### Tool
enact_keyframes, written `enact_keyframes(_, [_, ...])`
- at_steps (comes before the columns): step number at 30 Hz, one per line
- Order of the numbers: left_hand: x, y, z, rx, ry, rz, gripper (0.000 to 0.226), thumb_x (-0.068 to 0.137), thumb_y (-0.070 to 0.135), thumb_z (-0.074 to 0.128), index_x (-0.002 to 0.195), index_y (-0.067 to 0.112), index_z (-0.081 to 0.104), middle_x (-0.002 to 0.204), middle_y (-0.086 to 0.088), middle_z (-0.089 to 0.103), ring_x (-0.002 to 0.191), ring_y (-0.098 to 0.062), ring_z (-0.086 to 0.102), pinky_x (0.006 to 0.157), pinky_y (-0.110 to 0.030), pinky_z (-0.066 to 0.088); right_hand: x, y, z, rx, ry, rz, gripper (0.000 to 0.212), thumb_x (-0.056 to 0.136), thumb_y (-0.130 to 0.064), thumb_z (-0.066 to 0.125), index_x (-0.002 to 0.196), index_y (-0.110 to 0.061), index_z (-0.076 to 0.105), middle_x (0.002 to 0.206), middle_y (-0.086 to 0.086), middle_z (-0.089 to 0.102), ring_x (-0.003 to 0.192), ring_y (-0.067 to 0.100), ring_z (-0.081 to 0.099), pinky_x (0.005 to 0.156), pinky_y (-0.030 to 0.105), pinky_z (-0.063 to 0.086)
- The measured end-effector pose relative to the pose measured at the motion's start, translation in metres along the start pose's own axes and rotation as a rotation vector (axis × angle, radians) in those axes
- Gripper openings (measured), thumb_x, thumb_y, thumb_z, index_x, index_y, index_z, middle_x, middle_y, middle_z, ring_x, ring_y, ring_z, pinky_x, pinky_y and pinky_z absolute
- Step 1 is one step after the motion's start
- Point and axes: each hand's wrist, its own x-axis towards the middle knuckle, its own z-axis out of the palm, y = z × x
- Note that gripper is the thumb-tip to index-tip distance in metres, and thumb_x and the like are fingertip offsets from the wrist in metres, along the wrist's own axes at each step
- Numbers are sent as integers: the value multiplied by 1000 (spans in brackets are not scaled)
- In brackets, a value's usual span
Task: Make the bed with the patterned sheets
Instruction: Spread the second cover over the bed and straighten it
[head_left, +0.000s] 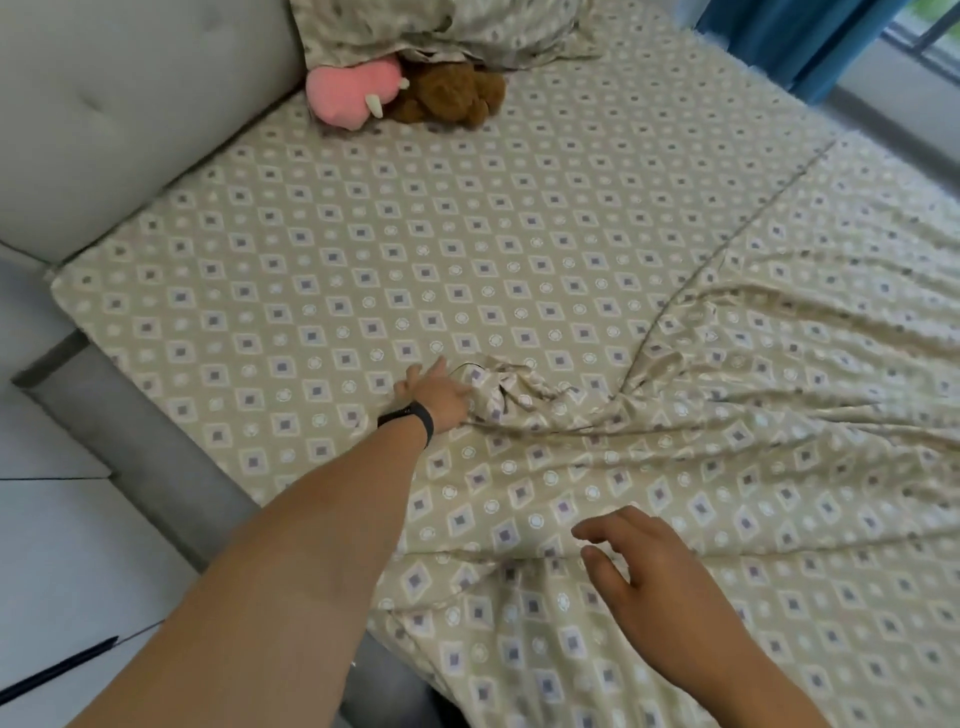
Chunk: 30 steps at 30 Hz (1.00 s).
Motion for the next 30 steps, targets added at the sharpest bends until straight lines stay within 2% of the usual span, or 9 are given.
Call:
enact_keyframes(3, [25,2,7,34,-27,-51,61,82,61,28,137,46,51,153,-1,38,137,-36,25,97,-50,26,6,2,0,-14,-8,10,24,103,-40,48,124,-42,61,115,-31,51,112,-6,42,84,11,39])
enact_keyframes(6, [-8,25,-3,-29,-24,-34,39,99,35,37,129,29,61,144,-3,49,137,-33,31,103,-49,27,3,-1,-1,-16,15,11,26,104,-39,47,126,-39,61,116,-27,52,115,-3,43,88,16,41])
enact_keyframes(9, [-51,39,-5,-320,-18,89,31,96,29,44,106,25,73,133,-1,60,125,-28,51,106,-40,38,-18,-3,-8,-16,18,10,26,104,-38,47,127,-36,61,119,-23,54,114,1,45,90,24,46])
enact_keyframes(12, [-107,51,-3,-691,36,171,14,98,15,60,91,19,72,102,4,69,106,-15,64,81,-17,48,-34,-3,-17,-6,31,1,27,105,-37,47,127,-34,62,119,-21,55,115,4,45,90,28,47])
enact_keyframes(15, [-172,72,7,-710,17,191,8,86,11,77,86,19,73,90,4,73,91,-18,68,81,-23,52,-68,1,-30,71,49,19,25,104,-36,48,124,-34,63,116,-20,56,112,4,48,91,28,48])
enact_keyframes(19, [-269,113,24,-778,-178,198,38,81,15,83,113,21,64,110,-3,69,99,-19,67,82,-28,53,-131,22,-49,459,131,200,18,102,-31,54,112,-31,69,106,-20,61,95,1,59,82,21,48])
enact_keyframes(22, [-343,143,51,-1004,-470,224,46,88,3,71,131,15,60,117,-7,66,91,-14,65,73,-23,51,-178,47,-64,734,205,395,15,101,-36,55,105,-30,68,106,-12,67,97,12,65,89,33,54])
enact_keyframes(26, [-442,189,113,-1056,-765,424,50,81,7,72,130,5,66,124,-19,61,107,-30,55,94,-37,43,-243,95,-88,1035,123,534,37,94,-58,60,112,-26,60,110,0,65,99,24,67,82,39,58])
enact_keyframes(30, [-517,227,189,-1058,-819,517,41,77,6,75,117,3,71,128,-21,58,110,-35,38,94,-41,33,-303,155,-93,1078,41,583,15,91,-11,62,104,-4,60,85,13,61,68,24,60,50,27,50])
